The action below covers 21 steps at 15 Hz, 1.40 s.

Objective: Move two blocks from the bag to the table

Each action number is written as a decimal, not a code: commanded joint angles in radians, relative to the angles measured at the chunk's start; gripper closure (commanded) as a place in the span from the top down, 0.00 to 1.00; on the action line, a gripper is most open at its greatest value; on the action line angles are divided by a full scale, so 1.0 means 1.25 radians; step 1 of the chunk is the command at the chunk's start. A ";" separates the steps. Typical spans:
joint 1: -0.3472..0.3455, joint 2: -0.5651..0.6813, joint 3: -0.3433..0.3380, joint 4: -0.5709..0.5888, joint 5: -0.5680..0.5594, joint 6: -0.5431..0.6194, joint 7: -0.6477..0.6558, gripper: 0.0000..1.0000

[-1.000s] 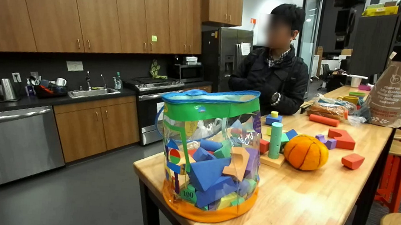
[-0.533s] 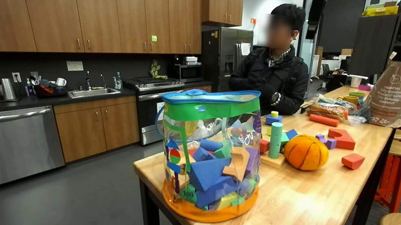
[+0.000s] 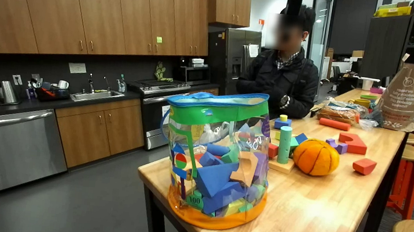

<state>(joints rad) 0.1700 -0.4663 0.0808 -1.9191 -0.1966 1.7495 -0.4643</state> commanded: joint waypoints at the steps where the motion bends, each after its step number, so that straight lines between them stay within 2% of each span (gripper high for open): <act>1: 0.031 0.029 0.032 0.001 -0.004 0.024 -0.005 1.00; 9: 0.089 0.080 0.087 -0.036 0.061 0.023 0.008 1.00; 21: 0.086 0.082 0.084 -0.046 0.063 0.018 0.004 1.00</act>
<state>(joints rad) 0.2765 -0.3571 0.1966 -1.9694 -0.1282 1.7699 -0.4571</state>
